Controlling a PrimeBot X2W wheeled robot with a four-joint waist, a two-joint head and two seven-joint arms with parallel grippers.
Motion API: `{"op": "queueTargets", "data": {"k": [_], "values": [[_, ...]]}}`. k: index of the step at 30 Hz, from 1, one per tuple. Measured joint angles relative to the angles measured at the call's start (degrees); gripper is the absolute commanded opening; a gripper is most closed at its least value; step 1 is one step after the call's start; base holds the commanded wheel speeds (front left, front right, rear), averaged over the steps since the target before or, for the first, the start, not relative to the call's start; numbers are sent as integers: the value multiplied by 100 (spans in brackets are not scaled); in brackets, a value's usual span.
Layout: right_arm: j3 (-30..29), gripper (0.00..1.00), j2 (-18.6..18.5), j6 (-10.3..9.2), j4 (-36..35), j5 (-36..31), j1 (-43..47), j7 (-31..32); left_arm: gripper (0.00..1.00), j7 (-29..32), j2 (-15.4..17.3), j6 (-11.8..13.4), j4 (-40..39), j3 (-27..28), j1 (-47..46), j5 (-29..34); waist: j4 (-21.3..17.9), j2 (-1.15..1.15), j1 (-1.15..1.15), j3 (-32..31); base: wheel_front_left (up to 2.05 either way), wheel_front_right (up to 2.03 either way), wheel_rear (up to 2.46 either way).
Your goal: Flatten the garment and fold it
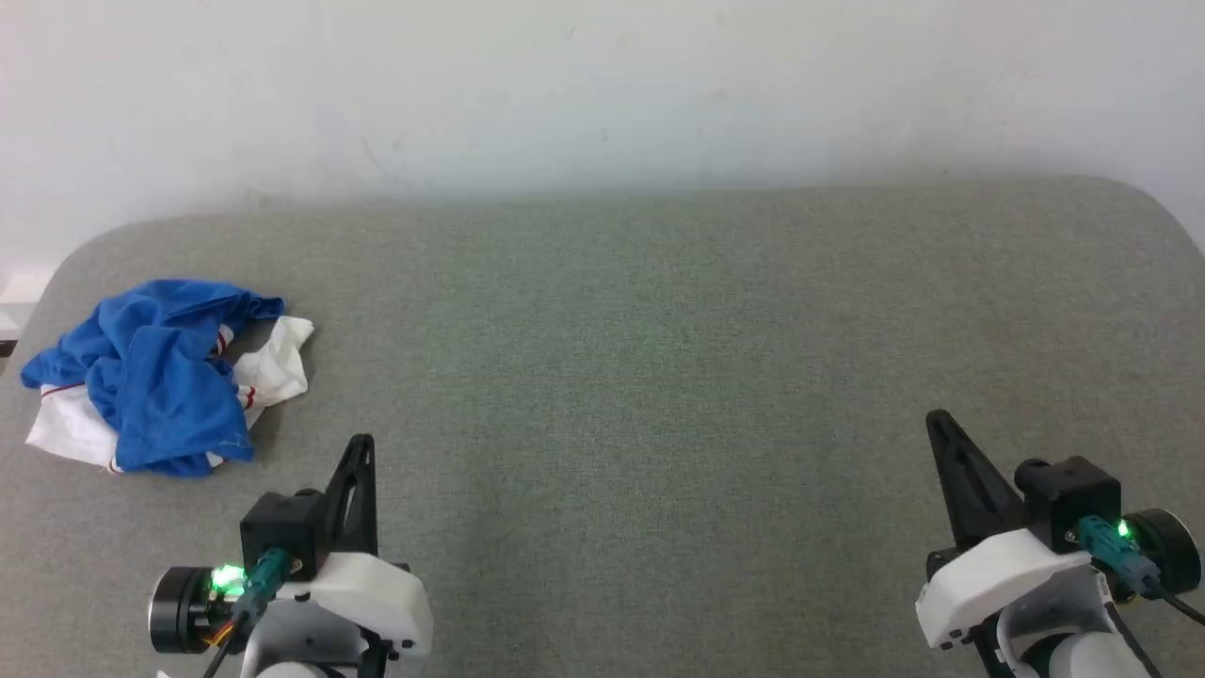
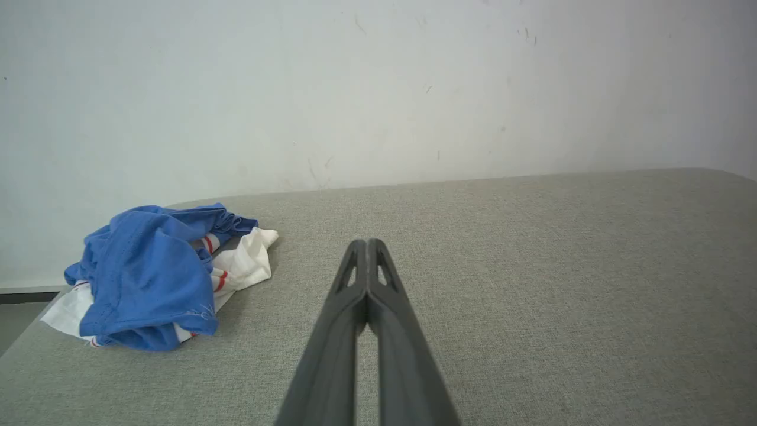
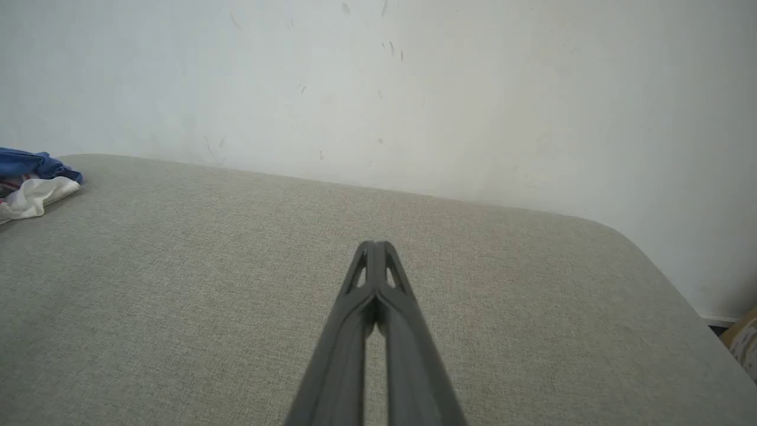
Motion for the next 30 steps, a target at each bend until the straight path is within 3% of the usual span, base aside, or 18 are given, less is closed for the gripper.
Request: {"op": "queueTargets", "data": {"k": [4,5,30], "values": [[0,0,0,0,0,0,0,0,0,0,0,0,0,0,0,0,0,0,0,0,0,0,0],[0,100,-2,0,4,2,0,0,100,0,2,2,-2,-2,2,-1,0,0,0,0,0,0,0],[-171,100,-7,0,154,110,7,-210,100,-211,3,18,-21,-49,11,-44,106,0,0,17,0,0,0]]}}
